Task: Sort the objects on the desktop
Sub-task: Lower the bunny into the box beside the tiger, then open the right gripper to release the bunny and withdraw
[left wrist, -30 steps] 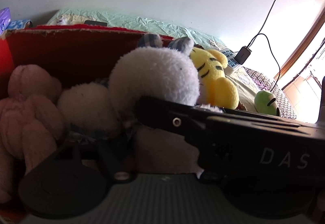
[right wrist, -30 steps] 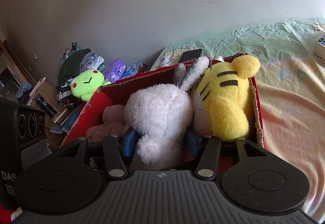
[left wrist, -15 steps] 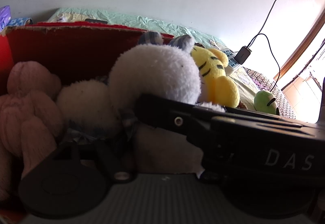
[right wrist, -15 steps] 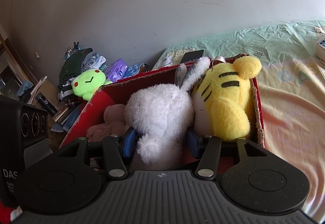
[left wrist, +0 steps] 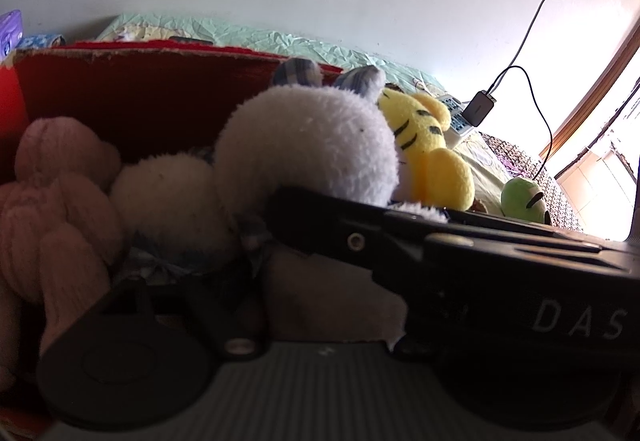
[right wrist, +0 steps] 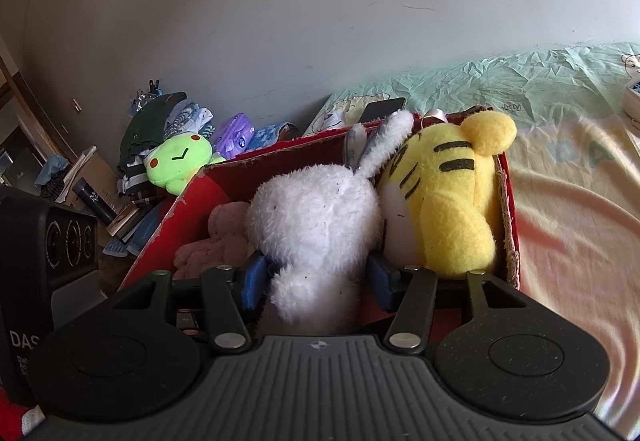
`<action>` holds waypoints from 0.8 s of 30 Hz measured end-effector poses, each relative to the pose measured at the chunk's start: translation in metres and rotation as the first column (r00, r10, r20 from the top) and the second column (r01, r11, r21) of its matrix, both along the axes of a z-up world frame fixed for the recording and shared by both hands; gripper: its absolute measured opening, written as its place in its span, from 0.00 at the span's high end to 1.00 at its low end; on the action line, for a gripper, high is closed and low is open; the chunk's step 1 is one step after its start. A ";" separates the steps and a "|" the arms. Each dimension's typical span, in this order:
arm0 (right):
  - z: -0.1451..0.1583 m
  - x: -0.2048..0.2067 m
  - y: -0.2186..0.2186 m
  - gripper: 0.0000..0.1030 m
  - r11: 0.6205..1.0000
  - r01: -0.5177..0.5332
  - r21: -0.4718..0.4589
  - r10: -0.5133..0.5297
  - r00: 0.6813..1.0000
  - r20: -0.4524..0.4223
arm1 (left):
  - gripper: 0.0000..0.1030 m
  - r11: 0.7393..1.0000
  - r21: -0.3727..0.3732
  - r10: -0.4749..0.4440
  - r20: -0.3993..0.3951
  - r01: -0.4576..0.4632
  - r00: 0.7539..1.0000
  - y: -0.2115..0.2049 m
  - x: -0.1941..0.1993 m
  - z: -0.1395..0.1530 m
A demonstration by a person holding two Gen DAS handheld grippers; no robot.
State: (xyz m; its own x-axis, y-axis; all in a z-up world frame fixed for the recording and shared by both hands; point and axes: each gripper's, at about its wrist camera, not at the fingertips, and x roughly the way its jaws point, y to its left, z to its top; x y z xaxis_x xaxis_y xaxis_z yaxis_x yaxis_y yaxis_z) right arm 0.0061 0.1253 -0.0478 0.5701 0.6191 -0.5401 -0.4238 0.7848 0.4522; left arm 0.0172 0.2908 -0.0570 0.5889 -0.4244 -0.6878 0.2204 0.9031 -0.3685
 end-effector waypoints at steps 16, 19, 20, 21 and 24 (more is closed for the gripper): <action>0.009 -0.016 -0.009 0.42 0.999 0.010 0.034 -0.009 1.000 -0.014 | 0.14 0.997 0.075 0.016 0.027 -0.018 1.000 -0.011 -0.008 0.014; 0.011 -0.021 -0.010 0.42 0.999 0.018 0.035 -0.017 1.000 -0.010 | 0.10 0.992 0.123 0.026 0.053 -0.032 0.998 -0.012 -0.014 0.019; 0.011 -0.022 -0.011 0.43 0.999 0.021 0.036 -0.020 1.000 -0.010 | 0.09 0.990 0.136 0.028 0.060 -0.036 0.998 -0.014 -0.015 0.021; 0.011 -0.022 -0.011 0.43 0.999 0.023 0.036 -0.022 1.000 -0.010 | 0.09 0.989 0.142 0.030 0.063 -0.039 0.998 -0.015 -0.015 0.022; 0.012 -0.025 -0.012 0.43 0.999 0.029 0.040 -0.028 1.000 -0.011 | 0.09 0.988 0.145 0.044 0.055 -0.052 0.997 -0.015 -0.018 0.023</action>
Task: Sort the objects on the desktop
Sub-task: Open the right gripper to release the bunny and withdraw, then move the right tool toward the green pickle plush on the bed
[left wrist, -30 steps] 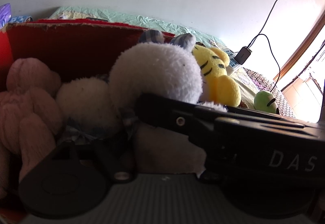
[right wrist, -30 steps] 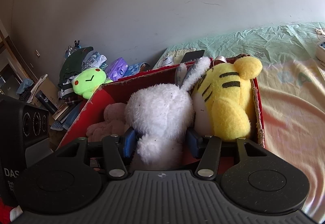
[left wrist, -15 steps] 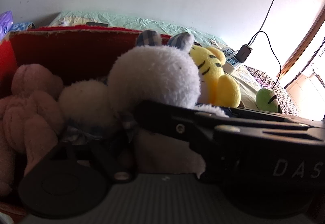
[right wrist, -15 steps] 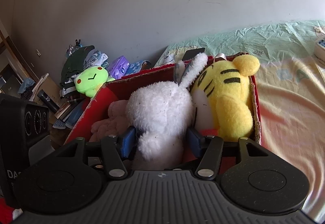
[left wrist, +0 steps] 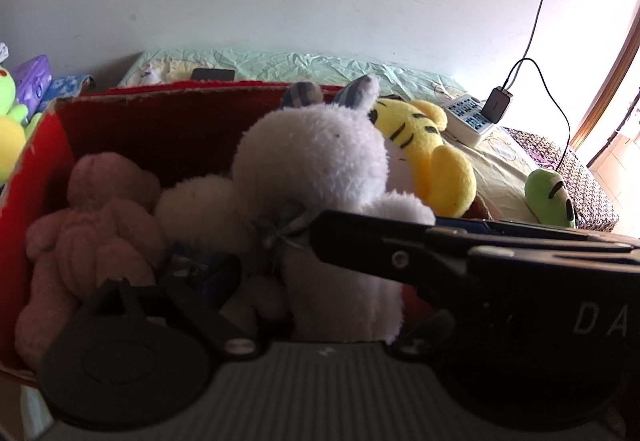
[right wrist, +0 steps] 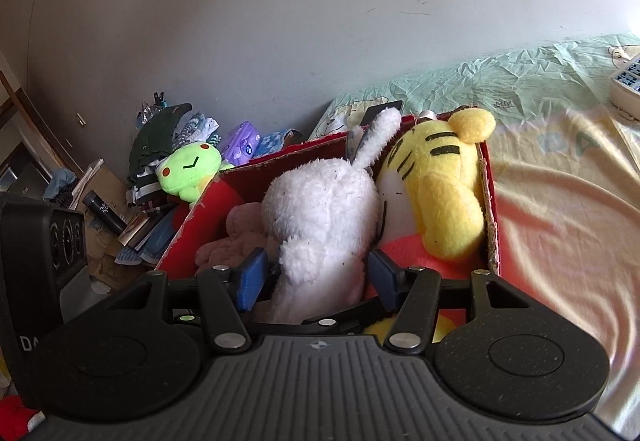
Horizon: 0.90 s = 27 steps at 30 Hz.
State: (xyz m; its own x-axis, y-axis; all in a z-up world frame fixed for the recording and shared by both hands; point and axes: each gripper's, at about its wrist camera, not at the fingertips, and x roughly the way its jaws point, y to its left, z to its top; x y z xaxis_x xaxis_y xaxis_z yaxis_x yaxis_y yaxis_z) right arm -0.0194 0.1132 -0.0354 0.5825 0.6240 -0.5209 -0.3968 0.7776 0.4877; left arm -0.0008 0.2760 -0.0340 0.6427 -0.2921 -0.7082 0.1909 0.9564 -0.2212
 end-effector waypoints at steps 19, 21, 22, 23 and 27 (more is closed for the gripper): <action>0.009 -0.030 -0.025 0.42 0.997 0.058 0.048 -0.058 0.998 0.012 | 0.03 0.987 0.106 0.119 0.055 -0.124 0.991 -0.008 -0.051 0.033; 0.010 -0.034 -0.031 0.42 0.997 0.058 0.059 -0.059 0.998 0.018 | 0.02 0.983 0.132 0.121 0.069 -0.129 0.990 -0.016 -0.057 0.040; 0.011 -0.036 -0.034 0.42 0.996 0.059 0.062 -0.061 0.998 0.020 | 0.02 0.980 0.146 0.124 0.074 -0.134 0.989 -0.020 -0.060 0.043; 0.011 -0.037 -0.038 0.42 0.996 0.060 0.064 -0.062 0.998 0.021 | 0.01 0.977 0.163 0.129 0.077 -0.140 0.989 -0.026 -0.062 0.045; 0.011 -0.041 -0.059 0.42 0.995 0.071 0.075 -0.072 0.997 0.015 | 0.01 0.956 0.249 0.133 0.108 -0.156 0.985 -0.052 -0.068 0.053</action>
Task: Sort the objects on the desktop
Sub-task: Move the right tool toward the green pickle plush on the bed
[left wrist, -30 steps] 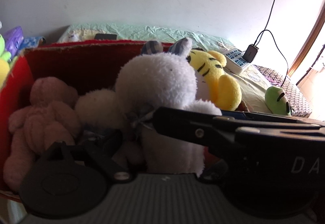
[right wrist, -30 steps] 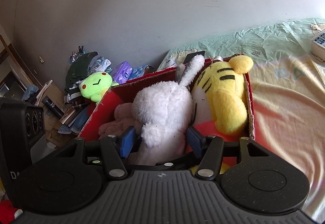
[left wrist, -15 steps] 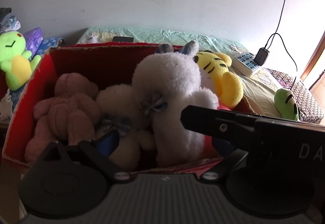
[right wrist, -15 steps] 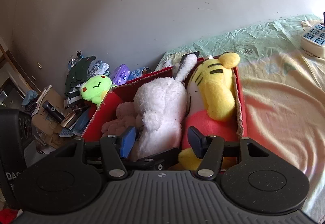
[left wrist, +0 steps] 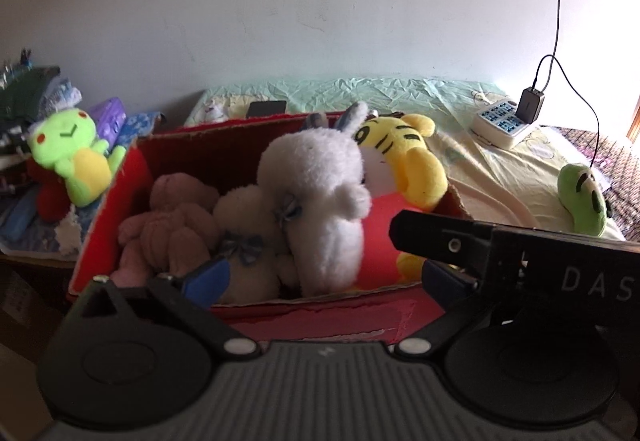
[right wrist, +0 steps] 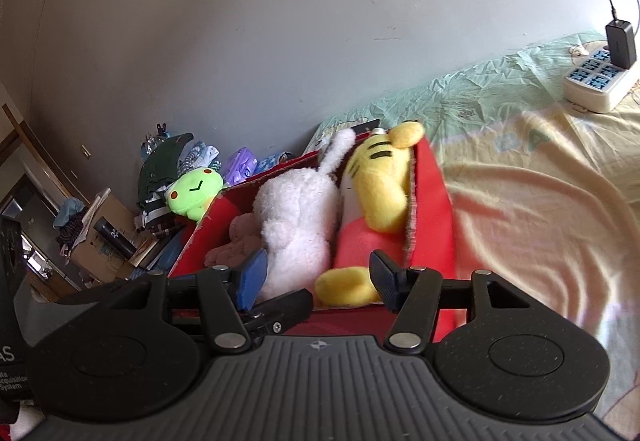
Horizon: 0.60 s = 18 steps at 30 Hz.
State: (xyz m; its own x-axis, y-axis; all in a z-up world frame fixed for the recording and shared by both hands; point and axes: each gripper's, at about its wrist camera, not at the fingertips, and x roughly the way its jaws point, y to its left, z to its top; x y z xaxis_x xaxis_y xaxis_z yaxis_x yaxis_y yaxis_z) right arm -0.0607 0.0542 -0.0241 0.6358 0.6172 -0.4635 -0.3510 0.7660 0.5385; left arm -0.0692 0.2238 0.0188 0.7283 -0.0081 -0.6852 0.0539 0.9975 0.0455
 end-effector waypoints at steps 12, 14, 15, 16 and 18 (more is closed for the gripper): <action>0.000 -0.003 -0.088 0.42 0.996 0.084 0.033 -0.084 0.996 -0.009 | 0.01 0.995 0.090 -0.036 0.005 0.035 0.999 -0.086 -0.003 0.011; -0.002 0.000 -0.103 0.42 0.994 0.105 0.034 -0.105 0.994 -0.019 | 0.01 0.993 0.108 -0.040 0.004 0.039 0.999 -0.102 -0.001 0.012; -0.003 0.000 -0.111 0.42 0.993 0.116 0.034 -0.115 0.993 -0.025 | 0.01 0.993 0.113 -0.043 0.001 0.043 0.999 -0.110 0.001 0.012; -0.005 0.001 -0.119 0.42 0.991 0.127 0.033 -0.126 0.992 -0.031 | 0.01 0.992 0.115 -0.046 -0.004 0.046 0.999 -0.117 0.003 0.012; -0.008 0.003 -0.134 0.42 0.989 0.147 0.035 -0.145 0.988 -0.048 | 0.01 0.992 0.114 -0.049 -0.018 0.050 0.999 -0.133 0.007 0.009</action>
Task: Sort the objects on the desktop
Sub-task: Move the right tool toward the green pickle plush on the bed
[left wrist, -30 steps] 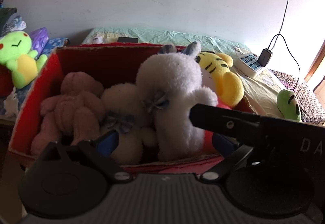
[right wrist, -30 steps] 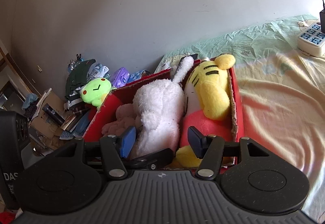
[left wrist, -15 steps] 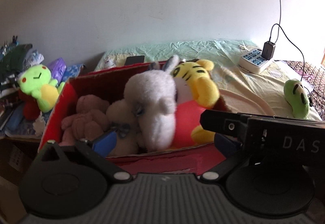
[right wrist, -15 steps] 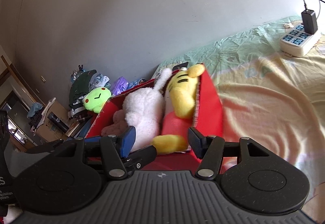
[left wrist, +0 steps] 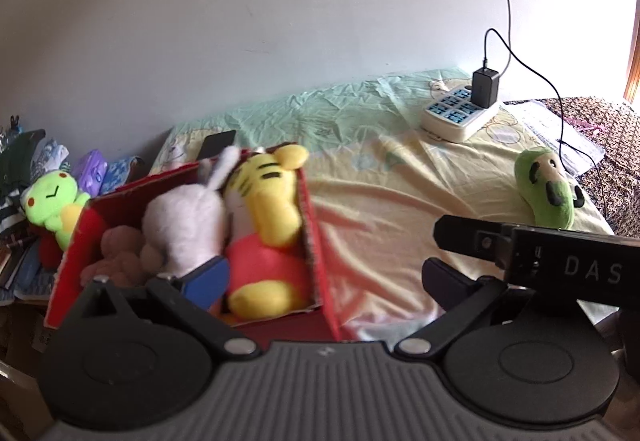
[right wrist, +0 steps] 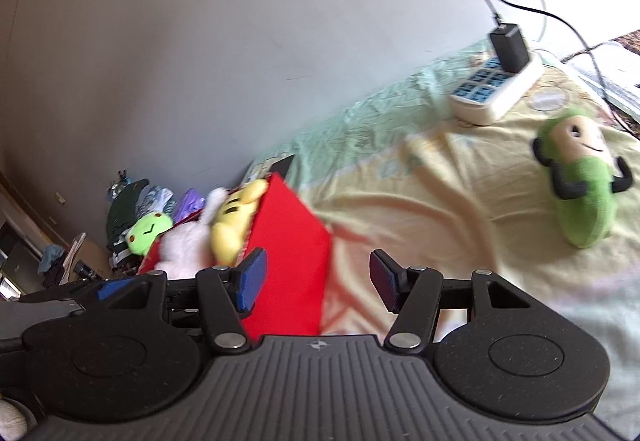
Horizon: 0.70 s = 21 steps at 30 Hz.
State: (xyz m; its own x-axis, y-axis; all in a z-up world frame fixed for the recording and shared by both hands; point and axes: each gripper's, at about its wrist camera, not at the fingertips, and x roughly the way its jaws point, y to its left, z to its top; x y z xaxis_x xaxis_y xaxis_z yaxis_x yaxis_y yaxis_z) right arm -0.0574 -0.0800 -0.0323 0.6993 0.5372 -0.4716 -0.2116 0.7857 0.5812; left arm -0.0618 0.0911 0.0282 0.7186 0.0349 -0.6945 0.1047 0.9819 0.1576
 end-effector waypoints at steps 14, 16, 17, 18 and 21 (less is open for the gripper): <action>-0.029 0.012 -0.089 0.41 0.993 0.118 0.026 -0.115 0.988 -0.104 | 0.01 0.996 -0.038 -0.083 -0.120 0.079 0.989 -0.083 0.039 -0.036; -0.035 0.016 -0.099 0.41 0.989 0.144 0.022 -0.140 0.982 -0.125 | 0.01 0.993 -0.077 -0.105 -0.157 0.094 0.982 -0.091 0.048 -0.047; -0.038 0.017 -0.105 0.41 0.987 0.159 0.021 -0.155 0.979 -0.135 | 0.01 0.990 -0.098 -0.116 -0.177 0.100 0.977 -0.095 0.052 -0.053; -0.041 0.019 -0.111 0.41 0.984 0.175 0.021 -0.170 0.975 -0.145 | 0.01 0.987 -0.118 -0.127 -0.197 0.105 0.972 -0.099 0.057 -0.059; -0.049 0.022 -0.127 0.41 0.975 0.222 0.010 -0.217 0.961 -0.173 | 0.01 0.979 -0.168 -0.154 -0.238 0.116 0.959 -0.108 0.068 -0.073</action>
State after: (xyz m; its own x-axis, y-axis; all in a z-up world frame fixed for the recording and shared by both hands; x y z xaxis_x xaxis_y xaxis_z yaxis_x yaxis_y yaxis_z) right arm -0.0351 -0.2067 -0.0813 0.7126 0.3950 -0.5798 0.0674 0.7841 0.6170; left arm 0.0065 -0.0171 -0.0450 0.5132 -0.1693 -0.8414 0.2547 0.9662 -0.0390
